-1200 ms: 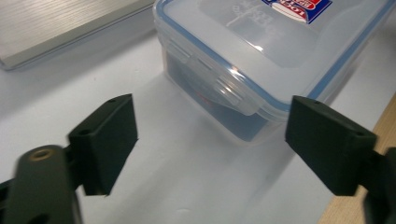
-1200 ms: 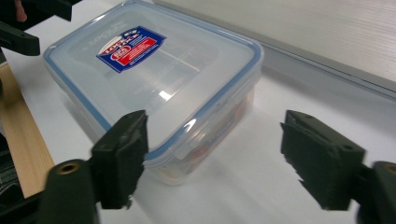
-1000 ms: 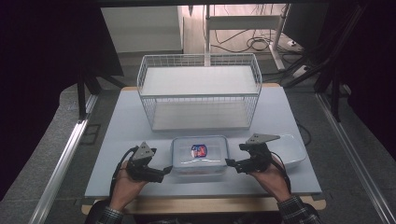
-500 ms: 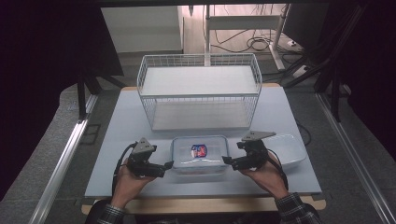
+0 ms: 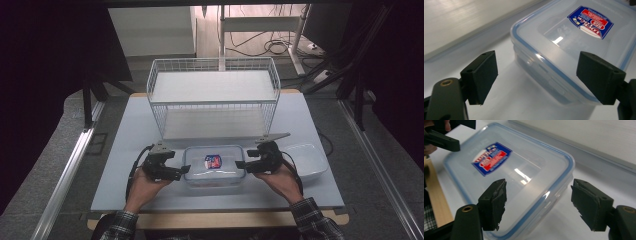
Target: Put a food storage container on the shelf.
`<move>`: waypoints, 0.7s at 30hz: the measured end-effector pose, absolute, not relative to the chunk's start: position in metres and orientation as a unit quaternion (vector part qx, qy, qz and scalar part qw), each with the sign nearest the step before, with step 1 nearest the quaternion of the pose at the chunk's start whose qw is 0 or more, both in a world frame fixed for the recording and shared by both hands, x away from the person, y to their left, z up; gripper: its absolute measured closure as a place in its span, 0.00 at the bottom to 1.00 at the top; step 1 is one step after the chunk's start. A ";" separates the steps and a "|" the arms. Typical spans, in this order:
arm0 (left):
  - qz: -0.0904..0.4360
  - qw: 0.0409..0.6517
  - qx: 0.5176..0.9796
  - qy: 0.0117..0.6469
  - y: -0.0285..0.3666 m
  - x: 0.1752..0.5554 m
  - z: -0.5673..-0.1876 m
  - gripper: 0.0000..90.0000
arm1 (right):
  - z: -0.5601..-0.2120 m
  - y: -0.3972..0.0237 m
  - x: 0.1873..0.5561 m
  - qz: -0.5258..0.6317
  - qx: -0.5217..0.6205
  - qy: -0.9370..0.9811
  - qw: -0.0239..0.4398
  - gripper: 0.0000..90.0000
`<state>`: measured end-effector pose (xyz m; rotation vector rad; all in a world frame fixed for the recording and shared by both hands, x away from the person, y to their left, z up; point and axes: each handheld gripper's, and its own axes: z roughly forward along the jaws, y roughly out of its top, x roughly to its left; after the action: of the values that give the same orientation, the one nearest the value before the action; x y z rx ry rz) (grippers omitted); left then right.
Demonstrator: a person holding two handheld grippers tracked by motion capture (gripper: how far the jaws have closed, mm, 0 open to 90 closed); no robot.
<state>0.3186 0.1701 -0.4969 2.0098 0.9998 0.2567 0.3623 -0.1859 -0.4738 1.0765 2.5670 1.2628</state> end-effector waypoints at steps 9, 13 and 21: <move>-0.042 0.461 0.786 0.410 0.173 0.334 -0.512 0.18 | -0.487 -0.184 0.378 0.402 0.386 0.828 -0.061 0.24; -0.105 0.457 0.776 0.421 0.168 0.339 -0.521 0.12 | -0.491 -0.185 0.381 0.404 0.397 0.819 -0.088 0.24; -0.096 0.449 0.784 0.418 0.172 0.331 -0.513 0.21 | -0.493 -0.191 0.378 0.399 0.417 0.804 -0.139 0.33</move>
<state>0.3305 0.1715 -0.5129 1.9394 1.0350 -0.2382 0.3781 -0.1906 -0.4927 1.4407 2.7779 1.3792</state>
